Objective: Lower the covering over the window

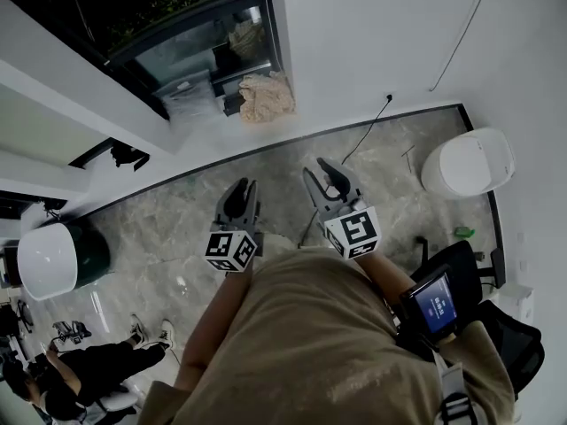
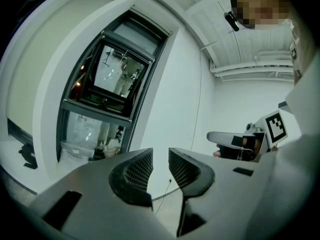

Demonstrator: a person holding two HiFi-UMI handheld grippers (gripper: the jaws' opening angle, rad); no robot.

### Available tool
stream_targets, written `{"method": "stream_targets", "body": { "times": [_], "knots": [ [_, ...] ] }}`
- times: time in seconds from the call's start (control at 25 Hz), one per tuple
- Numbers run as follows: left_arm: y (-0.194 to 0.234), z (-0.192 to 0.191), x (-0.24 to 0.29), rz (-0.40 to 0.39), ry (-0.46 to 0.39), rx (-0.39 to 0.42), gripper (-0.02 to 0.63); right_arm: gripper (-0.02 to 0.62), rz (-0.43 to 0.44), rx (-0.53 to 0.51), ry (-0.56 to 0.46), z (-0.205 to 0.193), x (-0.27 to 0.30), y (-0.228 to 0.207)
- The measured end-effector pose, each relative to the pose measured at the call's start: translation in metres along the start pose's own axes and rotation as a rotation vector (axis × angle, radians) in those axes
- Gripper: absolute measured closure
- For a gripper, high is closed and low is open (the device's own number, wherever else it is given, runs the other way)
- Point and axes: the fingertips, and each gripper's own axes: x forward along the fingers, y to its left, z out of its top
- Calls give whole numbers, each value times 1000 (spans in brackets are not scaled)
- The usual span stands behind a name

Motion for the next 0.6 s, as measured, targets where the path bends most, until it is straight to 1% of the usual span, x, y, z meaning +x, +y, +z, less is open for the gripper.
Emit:
{"method": "stream_targets", "body": {
  "times": [0.24,0.4,0.6],
  "knots": [
    [-16,-10,-7,-15,9,-1,497,463,-9,0,2,-4,-20,0],
    [-29,-22,-16,-10,24,-9,497,463,-17,15,12,-12,-40,-3],
    [-36,-36,-27,-3,53,-11,497,463,-15,39,30,-25,-52,-2]
  ]
}}
